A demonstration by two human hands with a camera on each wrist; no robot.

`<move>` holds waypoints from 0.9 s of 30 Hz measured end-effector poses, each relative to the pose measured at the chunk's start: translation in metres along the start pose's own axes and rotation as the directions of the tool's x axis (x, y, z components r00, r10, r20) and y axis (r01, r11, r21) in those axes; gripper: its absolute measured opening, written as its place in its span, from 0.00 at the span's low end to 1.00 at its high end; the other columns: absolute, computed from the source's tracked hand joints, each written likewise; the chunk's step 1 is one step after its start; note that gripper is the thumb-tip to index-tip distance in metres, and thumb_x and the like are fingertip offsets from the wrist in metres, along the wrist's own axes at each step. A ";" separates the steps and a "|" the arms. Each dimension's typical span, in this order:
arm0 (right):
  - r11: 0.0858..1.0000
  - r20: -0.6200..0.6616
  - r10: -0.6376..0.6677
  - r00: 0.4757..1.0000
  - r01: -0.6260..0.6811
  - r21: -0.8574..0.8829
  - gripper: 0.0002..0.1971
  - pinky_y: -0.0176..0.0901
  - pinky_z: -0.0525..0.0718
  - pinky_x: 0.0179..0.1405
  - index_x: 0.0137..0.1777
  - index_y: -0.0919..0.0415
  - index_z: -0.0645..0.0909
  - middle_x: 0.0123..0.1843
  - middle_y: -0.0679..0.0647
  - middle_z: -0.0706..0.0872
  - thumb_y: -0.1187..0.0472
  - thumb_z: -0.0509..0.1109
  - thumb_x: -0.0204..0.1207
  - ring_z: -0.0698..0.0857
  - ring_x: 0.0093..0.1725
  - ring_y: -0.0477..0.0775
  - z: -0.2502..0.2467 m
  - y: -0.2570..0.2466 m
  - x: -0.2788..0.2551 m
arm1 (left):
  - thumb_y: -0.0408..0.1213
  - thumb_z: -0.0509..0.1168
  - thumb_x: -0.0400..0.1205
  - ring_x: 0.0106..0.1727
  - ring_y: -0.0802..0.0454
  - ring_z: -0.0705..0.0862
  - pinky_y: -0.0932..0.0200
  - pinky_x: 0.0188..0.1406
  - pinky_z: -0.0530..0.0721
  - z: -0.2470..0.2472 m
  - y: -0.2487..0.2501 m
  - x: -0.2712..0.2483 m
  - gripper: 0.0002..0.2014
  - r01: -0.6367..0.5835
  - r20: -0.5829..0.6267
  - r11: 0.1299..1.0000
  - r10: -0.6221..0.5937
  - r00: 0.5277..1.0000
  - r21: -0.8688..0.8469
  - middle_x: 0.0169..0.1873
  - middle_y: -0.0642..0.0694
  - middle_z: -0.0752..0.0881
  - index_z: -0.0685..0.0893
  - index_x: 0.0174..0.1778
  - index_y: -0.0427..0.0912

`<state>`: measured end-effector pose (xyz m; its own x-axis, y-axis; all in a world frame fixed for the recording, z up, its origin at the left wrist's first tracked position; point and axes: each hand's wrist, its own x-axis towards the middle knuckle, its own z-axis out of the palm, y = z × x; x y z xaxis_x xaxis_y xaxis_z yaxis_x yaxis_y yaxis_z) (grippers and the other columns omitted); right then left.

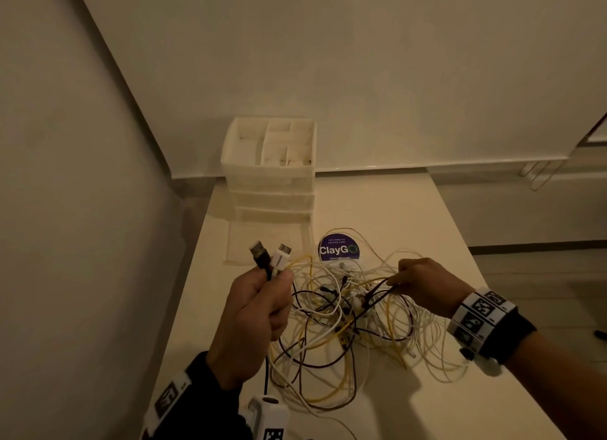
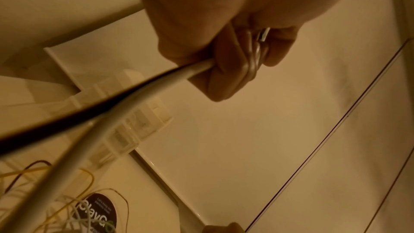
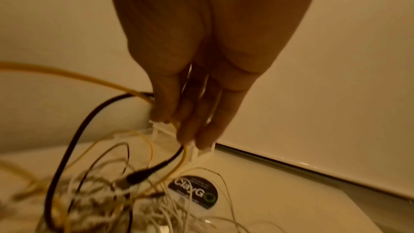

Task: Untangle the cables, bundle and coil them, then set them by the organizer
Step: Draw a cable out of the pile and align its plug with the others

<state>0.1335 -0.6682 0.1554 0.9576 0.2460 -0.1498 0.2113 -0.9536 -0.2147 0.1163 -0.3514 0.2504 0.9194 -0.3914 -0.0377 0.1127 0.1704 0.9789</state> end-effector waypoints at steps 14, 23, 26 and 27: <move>0.633 -0.533 0.481 0.696 0.144 0.761 0.07 0.38 0.89 0.48 0.45 0.57 0.89 0.42 0.45 0.91 0.70 0.76 0.72 0.90 0.44 0.41 -0.017 -0.114 -0.003 | 0.37 0.56 0.88 0.22 0.54 0.54 0.66 0.16 0.58 0.021 -0.009 0.037 0.14 0.056 -0.095 0.998 -0.059 0.994 -0.031 0.26 0.43 0.57 0.71 0.38 0.34; 0.766 -0.649 -0.036 0.760 0.438 0.471 0.11 0.43 0.83 0.36 0.44 0.58 0.80 0.45 0.47 0.82 0.73 0.68 0.66 0.83 0.42 0.49 -0.009 -0.180 -0.014 | 0.44 0.64 0.84 0.22 0.64 0.72 0.64 0.30 0.71 0.010 -0.006 0.041 0.17 0.010 -0.043 0.967 0.001 0.999 0.256 0.18 0.59 0.74 0.83 0.42 0.30; 0.766 -0.596 -0.108 0.796 0.449 0.460 0.09 0.43 0.80 0.36 0.43 0.59 0.78 0.45 0.47 0.80 0.74 0.67 0.70 0.80 0.39 0.50 -0.003 -0.181 -0.018 | 0.46 0.60 0.85 0.22 0.61 0.72 0.62 0.29 0.69 0.004 -0.008 0.040 0.18 -0.030 -0.110 0.965 0.061 0.992 0.262 0.18 0.57 0.75 0.82 0.34 0.38; 0.756 -0.579 -0.090 0.810 0.434 0.490 0.09 0.45 0.81 0.36 0.44 0.58 0.77 0.44 0.46 0.80 0.73 0.67 0.71 0.80 0.39 0.51 0.000 -0.183 -0.020 | 0.49 0.59 0.84 0.23 0.57 0.70 0.61 0.29 0.68 0.002 -0.008 0.040 0.19 -0.049 -0.125 0.967 0.083 0.989 0.251 0.20 0.54 0.73 0.80 0.33 0.40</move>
<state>0.0759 -0.4986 0.1977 0.8703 0.1845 0.4566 0.4794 -0.5293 -0.7000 0.1509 -0.3701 0.2415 0.9655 -0.2596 0.0186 -0.0307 -0.0426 0.9986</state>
